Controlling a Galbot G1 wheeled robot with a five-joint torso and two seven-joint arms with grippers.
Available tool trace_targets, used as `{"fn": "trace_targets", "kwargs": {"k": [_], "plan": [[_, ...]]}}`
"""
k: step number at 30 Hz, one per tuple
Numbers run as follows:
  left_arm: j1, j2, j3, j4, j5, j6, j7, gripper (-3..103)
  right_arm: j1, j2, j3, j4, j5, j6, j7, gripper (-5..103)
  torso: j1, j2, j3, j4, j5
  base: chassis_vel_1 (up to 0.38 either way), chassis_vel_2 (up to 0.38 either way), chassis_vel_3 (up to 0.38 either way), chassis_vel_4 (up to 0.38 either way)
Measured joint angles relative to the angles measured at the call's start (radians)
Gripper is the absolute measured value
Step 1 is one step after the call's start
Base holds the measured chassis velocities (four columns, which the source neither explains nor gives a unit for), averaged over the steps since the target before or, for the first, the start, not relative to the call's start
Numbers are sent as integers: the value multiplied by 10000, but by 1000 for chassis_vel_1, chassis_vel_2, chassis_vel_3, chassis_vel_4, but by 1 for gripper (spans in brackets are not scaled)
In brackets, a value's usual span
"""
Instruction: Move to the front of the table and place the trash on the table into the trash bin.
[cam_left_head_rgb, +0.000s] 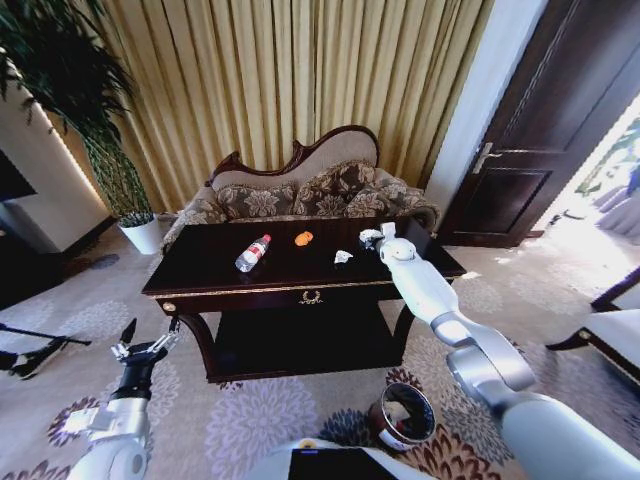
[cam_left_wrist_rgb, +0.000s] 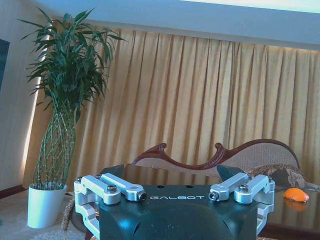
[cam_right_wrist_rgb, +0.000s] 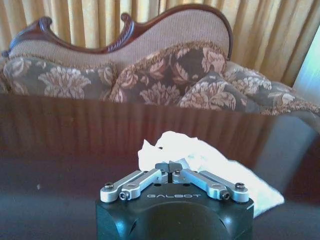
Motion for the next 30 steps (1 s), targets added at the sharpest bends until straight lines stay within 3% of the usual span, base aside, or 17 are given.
{"fn": "trace_targets", "kwargs": {"k": [26, 30], "plan": [[-352, 276, 252, 234, 13, 53, -48, 100, -1660, -793, 1614, 3945, 1250, -227, 749, 0, 0, 0, 0, 1, 1, 0, 0, 0, 0], [-540, 385, 319, 499, 15, 62, -76, 100, -2763, -1009, 2456, 5566, 1597, 476, 1044, 0, 0, 0, 0, 2, -2, 0, 0, 0, 0]]}}
